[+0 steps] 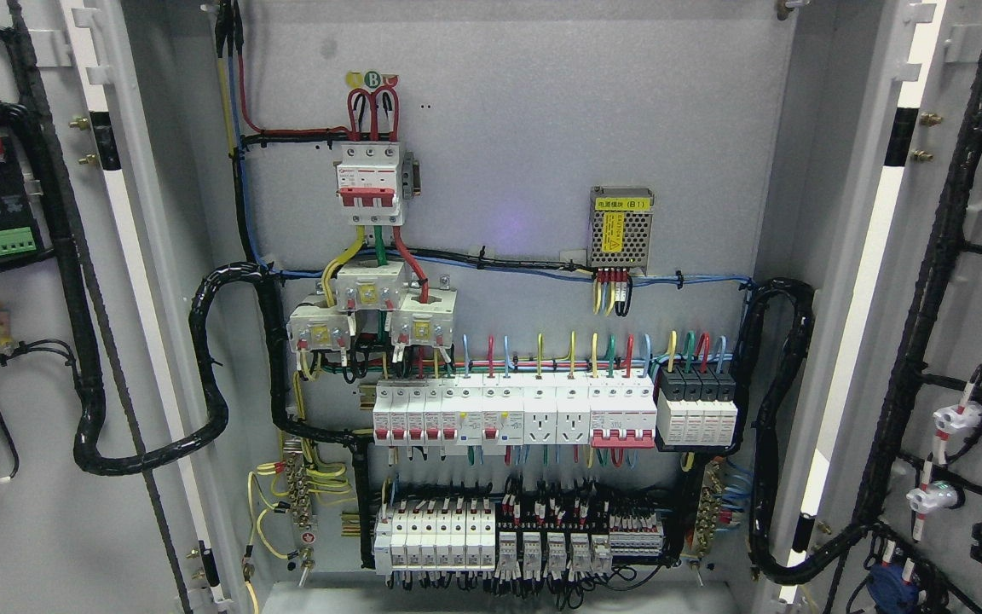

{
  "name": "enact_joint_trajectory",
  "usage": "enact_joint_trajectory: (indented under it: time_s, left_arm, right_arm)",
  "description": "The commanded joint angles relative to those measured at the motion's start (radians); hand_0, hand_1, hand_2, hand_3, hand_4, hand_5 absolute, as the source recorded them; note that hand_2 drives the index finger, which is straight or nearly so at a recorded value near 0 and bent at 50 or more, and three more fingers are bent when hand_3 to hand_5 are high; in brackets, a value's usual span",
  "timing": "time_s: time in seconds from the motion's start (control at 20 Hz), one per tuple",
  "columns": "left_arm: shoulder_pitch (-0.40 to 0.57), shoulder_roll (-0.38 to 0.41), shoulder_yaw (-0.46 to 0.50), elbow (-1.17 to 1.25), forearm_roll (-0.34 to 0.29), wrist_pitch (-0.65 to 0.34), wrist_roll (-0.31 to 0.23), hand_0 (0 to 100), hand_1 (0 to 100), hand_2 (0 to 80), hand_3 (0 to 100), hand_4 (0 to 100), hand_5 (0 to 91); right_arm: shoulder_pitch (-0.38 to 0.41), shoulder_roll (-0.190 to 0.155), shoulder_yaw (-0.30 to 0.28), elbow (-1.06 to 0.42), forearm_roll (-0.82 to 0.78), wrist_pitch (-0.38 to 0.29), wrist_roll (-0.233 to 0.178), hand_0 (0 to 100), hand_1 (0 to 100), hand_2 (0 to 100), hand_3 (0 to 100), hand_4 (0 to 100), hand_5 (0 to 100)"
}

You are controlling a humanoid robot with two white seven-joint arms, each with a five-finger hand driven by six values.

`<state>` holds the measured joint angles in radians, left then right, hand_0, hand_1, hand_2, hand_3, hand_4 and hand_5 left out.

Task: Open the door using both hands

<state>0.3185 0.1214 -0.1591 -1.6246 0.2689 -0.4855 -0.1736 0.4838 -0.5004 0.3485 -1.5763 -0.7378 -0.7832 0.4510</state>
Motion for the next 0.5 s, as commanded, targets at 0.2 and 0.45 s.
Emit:
enact_joint_trajectory:
  time_s: [0.2,0.45]
  left_arm:
    - [0.24,-0.014,-0.04,-0.038,-0.011,0.263,0.0,12,39,0.0,0,0,0.0]
    - [0.339,0.011,0.004,-0.031,-0.02,0.312,0.0,12,39,0.0,0,0,0.0]
  right_arm:
    - [0.007,0.103,0.17,0.43,0.06,-0.024,0.006,12,39,0,0,0,0]
    - [0.073,0.105,0.181,0.539,0.063,-0.024,0.008,12,39,0,0,0,0]
